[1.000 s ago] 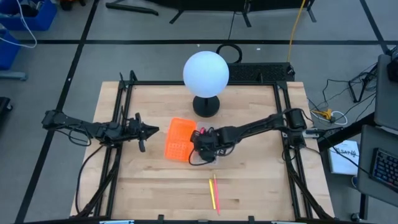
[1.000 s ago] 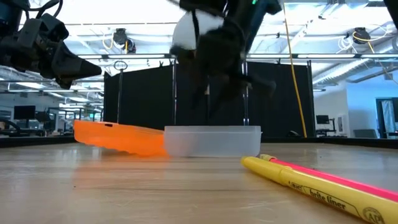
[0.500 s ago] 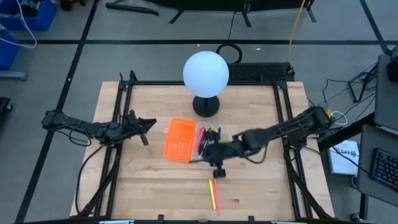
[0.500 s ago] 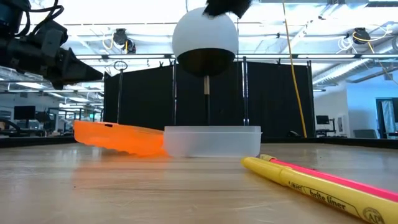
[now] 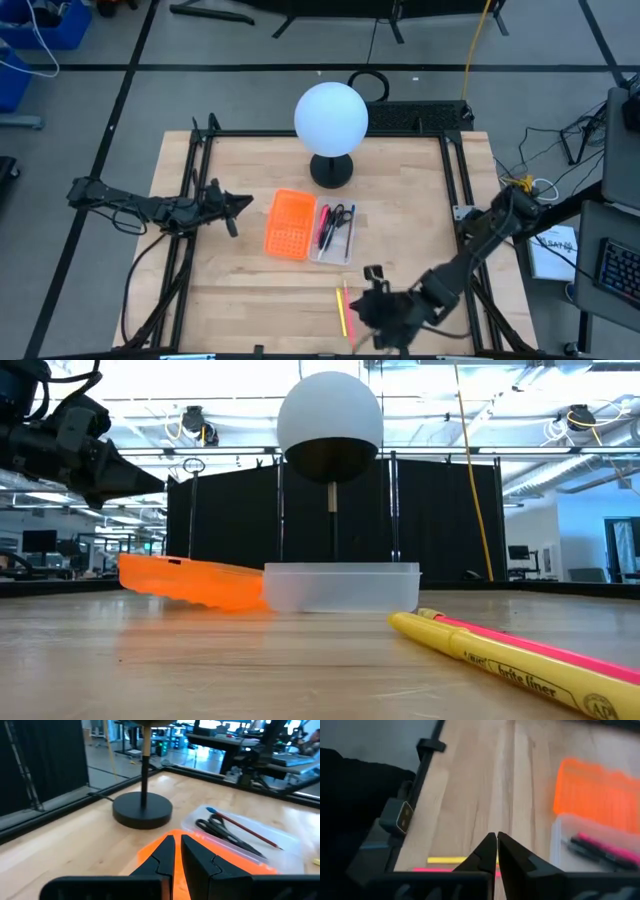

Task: Pick & place school supplies into a supply box
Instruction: Put the pink pencil into the supply box

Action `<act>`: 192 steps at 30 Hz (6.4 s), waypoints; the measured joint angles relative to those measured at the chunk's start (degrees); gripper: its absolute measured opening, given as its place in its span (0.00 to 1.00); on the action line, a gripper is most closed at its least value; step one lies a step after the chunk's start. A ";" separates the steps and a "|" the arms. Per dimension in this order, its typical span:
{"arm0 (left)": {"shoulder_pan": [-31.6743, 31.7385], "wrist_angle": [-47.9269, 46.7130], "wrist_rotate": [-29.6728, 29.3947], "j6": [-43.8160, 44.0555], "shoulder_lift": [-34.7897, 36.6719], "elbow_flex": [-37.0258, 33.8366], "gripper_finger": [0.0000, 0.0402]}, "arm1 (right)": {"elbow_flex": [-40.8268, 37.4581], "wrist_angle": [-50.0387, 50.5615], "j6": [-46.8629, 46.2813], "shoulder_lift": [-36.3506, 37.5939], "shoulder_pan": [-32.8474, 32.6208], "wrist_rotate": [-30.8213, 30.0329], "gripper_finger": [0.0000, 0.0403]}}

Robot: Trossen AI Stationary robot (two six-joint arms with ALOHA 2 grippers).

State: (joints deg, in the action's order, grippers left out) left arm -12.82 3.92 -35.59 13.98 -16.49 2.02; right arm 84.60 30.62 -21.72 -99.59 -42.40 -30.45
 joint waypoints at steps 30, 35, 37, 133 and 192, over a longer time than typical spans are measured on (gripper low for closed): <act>-0.07 -2.97 1.96 2.98 0.00 0.00 0.09 | -57.55 -61.17 1.37 21.41 8.91 -7.78 0.00; 0.00 -2.95 -3.06 5.66 0.02 0.00 0.09 | -62.78 -70.24 2.95 22.76 10.54 -8.60 0.00; 0.00 -3.01 -3.02 5.33 0.01 0.00 0.09 | -64.11 -72.33 2.95 23.08 10.94 -8.49 0.00; -0.07 -1.30 17.54 -1.40 0.02 -0.02 0.09 | -8.33 -0.28 -62.10 -11.93 14.45 19.84 0.40; -0.07 -2.71 17.53 -1.16 0.01 0.00 0.09 | -8.38 7.55 -46.68 -18.95 15.93 20.48 0.14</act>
State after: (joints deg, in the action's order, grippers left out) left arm -12.88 1.21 -18.06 12.82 -16.48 2.02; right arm 76.23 38.17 -68.40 -118.54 -26.47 -9.97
